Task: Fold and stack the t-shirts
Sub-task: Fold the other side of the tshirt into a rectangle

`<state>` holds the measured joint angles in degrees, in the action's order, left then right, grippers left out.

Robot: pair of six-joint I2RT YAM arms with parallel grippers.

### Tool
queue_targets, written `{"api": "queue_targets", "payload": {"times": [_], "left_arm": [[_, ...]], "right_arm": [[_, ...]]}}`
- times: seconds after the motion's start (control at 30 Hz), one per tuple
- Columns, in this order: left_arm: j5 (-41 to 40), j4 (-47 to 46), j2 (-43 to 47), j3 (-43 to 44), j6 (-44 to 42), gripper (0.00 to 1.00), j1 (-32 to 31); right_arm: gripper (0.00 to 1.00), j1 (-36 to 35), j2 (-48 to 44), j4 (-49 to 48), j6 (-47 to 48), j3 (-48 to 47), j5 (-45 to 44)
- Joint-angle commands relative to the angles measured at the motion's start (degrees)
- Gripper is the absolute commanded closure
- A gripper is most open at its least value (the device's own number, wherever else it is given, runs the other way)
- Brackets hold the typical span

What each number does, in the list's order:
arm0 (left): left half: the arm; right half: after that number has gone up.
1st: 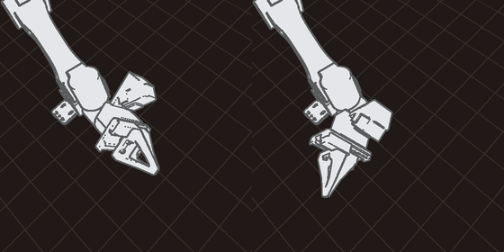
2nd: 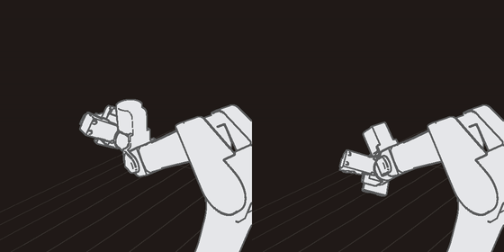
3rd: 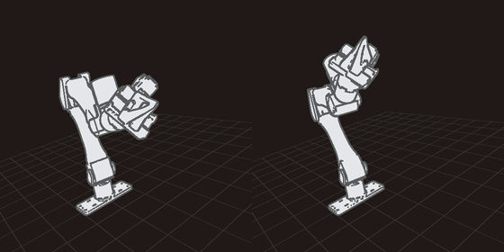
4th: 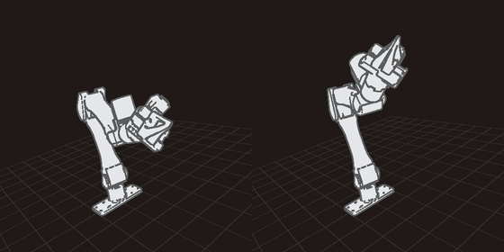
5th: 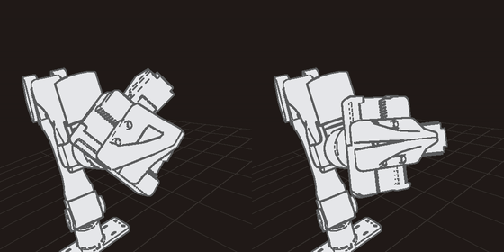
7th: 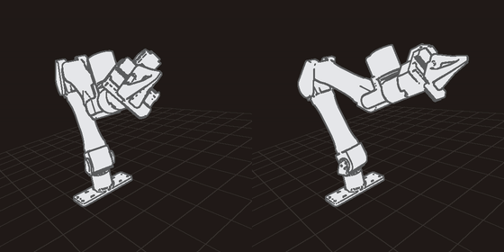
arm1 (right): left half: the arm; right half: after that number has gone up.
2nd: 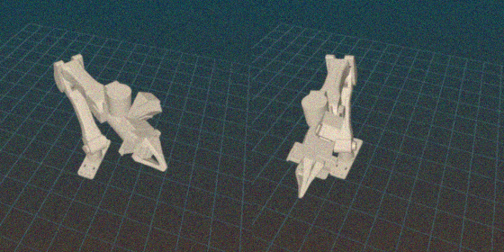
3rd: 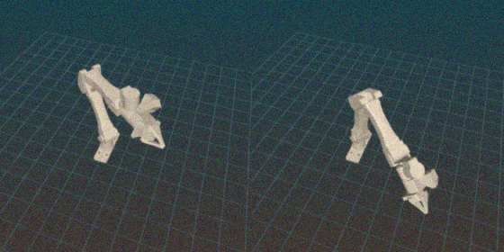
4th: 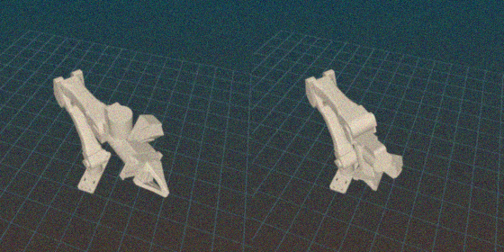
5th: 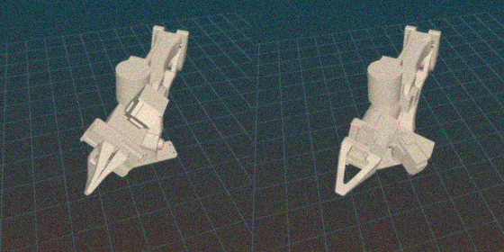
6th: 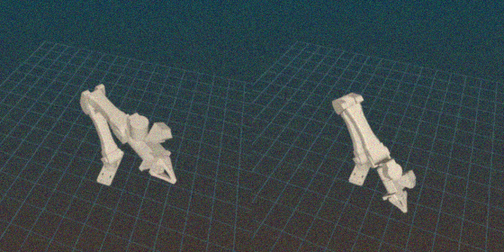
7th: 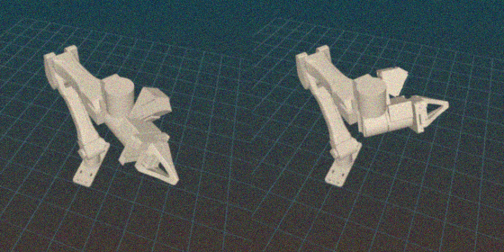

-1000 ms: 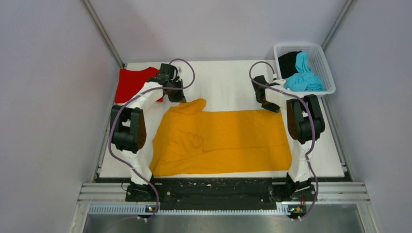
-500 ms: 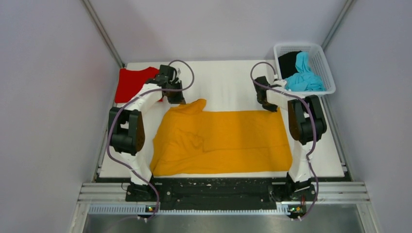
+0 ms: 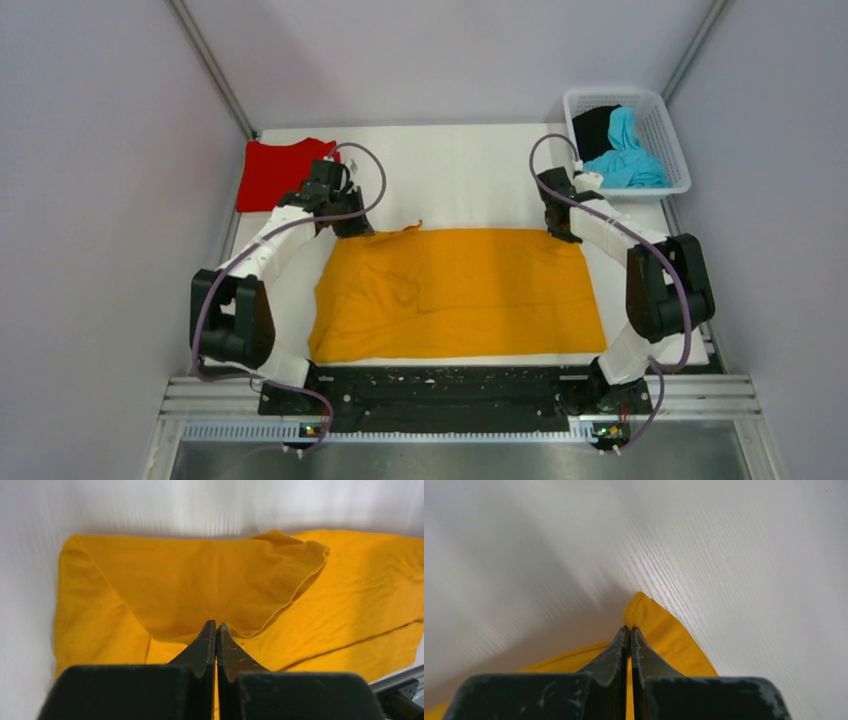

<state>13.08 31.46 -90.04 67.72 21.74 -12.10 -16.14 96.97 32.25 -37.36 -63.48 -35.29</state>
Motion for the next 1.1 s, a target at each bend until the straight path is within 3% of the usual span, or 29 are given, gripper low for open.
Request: {"api": "queue_targets", "payload": {"times": [0.0,0.53,1.07], "left_arm": [[0.4,-1.8,9.7,-6.4,3.2,1.0,-0.3],[0.4,4.3,35.7,-21.7,9.6,1.0,-0.8],[-1.5,12.0,49.8,-29.0,13.4,1.0,-0.8]], "right_arm": [[1.0,-1.7,-7.3,-0.7,2.0,3.0,1.8],[1.0,-3.4,-24.3,4.1,3.8,11.6,3.7],[1.0,-4.2,-32.0,4.2,4.8,18.1,7.3]]}}
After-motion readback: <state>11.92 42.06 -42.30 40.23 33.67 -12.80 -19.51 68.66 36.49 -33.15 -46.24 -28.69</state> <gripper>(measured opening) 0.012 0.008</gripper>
